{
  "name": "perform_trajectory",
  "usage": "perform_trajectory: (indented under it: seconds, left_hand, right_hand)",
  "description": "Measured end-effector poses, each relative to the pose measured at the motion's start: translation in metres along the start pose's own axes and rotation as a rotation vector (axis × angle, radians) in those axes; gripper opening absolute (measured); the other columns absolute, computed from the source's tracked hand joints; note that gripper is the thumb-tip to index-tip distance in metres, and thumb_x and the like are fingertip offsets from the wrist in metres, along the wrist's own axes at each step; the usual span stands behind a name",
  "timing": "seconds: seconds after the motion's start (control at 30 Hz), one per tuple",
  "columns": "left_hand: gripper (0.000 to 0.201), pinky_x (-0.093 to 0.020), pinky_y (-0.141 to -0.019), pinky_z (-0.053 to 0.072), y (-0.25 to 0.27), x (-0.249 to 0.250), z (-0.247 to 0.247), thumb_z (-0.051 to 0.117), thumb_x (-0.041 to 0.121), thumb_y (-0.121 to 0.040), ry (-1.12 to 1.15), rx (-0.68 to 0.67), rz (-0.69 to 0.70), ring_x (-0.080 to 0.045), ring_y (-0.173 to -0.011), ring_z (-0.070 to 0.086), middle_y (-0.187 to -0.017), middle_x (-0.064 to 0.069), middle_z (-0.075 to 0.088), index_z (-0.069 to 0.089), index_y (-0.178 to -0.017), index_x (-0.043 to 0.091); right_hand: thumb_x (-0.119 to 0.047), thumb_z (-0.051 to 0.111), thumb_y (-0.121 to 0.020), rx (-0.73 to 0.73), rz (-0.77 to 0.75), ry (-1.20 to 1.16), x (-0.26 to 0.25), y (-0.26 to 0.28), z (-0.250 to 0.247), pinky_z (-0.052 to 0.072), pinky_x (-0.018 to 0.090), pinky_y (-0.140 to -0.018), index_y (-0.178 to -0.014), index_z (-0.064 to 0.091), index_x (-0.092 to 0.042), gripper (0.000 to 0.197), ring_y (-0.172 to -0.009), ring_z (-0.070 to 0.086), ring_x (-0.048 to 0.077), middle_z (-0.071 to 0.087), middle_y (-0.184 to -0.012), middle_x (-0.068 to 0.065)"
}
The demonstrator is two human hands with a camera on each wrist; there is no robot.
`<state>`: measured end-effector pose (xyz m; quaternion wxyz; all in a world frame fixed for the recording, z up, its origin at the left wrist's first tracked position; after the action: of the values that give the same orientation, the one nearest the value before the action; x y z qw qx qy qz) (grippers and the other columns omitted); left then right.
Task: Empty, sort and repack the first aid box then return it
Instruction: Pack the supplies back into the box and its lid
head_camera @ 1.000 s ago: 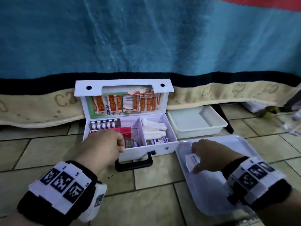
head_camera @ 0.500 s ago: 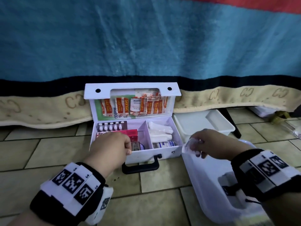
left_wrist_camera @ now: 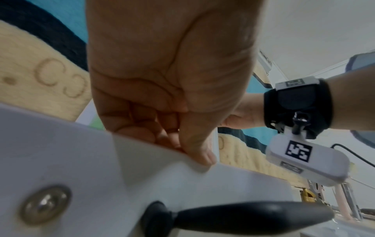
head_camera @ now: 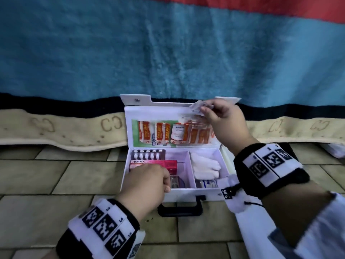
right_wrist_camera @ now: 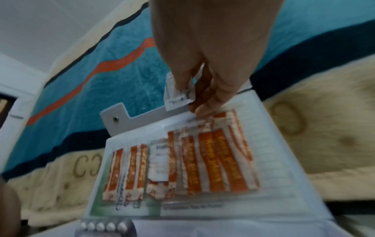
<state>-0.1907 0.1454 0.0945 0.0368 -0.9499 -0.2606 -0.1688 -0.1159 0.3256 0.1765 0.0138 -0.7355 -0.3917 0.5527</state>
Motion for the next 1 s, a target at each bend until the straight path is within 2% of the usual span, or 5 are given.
perform_trajectory:
  seconds: [0.17,0.33,0.7,0.83,1.0]
  left_hand:
    - [0.007,-0.019,-0.066,0.042,0.002,0.000,-0.001,0.064,0.025,-0.082,0.023,-0.008,0.014,-0.006,-0.081,0.057,-0.074,0.011,0.061,0.065,-0.077,0.029]
    - [0.007,-0.018,-0.066,0.042,0.001,-0.003,0.000,0.063,0.024,-0.081,0.020,-0.012,-0.001,-0.004,-0.082,0.058,-0.063,0.012,0.054,0.066,-0.081,0.030]
    - [0.003,-0.019,-0.073,0.046,0.002,-0.002,0.000,0.063,0.029,-0.082,0.038,-0.017,-0.014,-0.006,-0.087,0.061,-0.087,0.009,0.070,0.066,-0.083,0.028]
    - [0.003,-0.020,-0.073,0.047,0.003,-0.003,0.001,0.064,0.029,-0.081,0.029,-0.008,-0.017,-0.005,-0.086,0.060,-0.086,0.010,0.069,0.066,-0.083,0.029]
    - [0.003,-0.020,-0.073,0.047,0.003,-0.002,-0.001,0.063,0.029,-0.081,0.026,0.002,-0.017,-0.005,-0.085,0.060,-0.085,0.011,0.069,0.066,-0.083,0.029]
  right_hand:
    - [-0.014,0.071,-0.081,-0.186,-0.045,0.170,-0.009,-0.008,0.023,0.046,0.010,-0.068,-0.087,0.075,-0.015,0.007,-0.063,0.057,-0.009,0.067,-0.075,-0.010]
    - [-0.010,0.064,-0.086,-0.244,-0.122,0.332,-0.015,-0.016,0.024,0.039,0.009,-0.071,-0.094,0.072,-0.010,0.012,-0.086,0.058,0.010,0.062,-0.089,-0.002]
    - [-0.004,0.055,-0.090,-0.367,-0.122,0.324,-0.012,-0.022,0.015,0.040,0.000,-0.055,-0.091,0.066,-0.017,0.017,-0.064,0.059,0.002,0.060,-0.074,-0.011]
    - [-0.003,0.057,-0.089,-0.337,-0.247,0.356,-0.014,-0.019,0.003,0.044,0.008,-0.066,-0.091,0.068,-0.011,0.013,-0.073,0.062,0.007,0.063,-0.078,-0.007]
    - [-0.002,0.060,-0.086,-0.365,-0.399,0.499,-0.006,-0.012,-0.006,0.035,0.000,-0.071,-0.092,0.069,-0.008,0.012,-0.081,0.055,0.004,0.059,-0.085,-0.009]
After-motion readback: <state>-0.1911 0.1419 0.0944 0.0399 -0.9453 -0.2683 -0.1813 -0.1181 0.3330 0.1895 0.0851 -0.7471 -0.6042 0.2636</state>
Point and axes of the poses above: each hand's wrist, its own y-axis away from the middle knuckle, its own z-axis out of the palm, x = y × z, the point moved 5 cm from there along -y, towards the middle knuckle
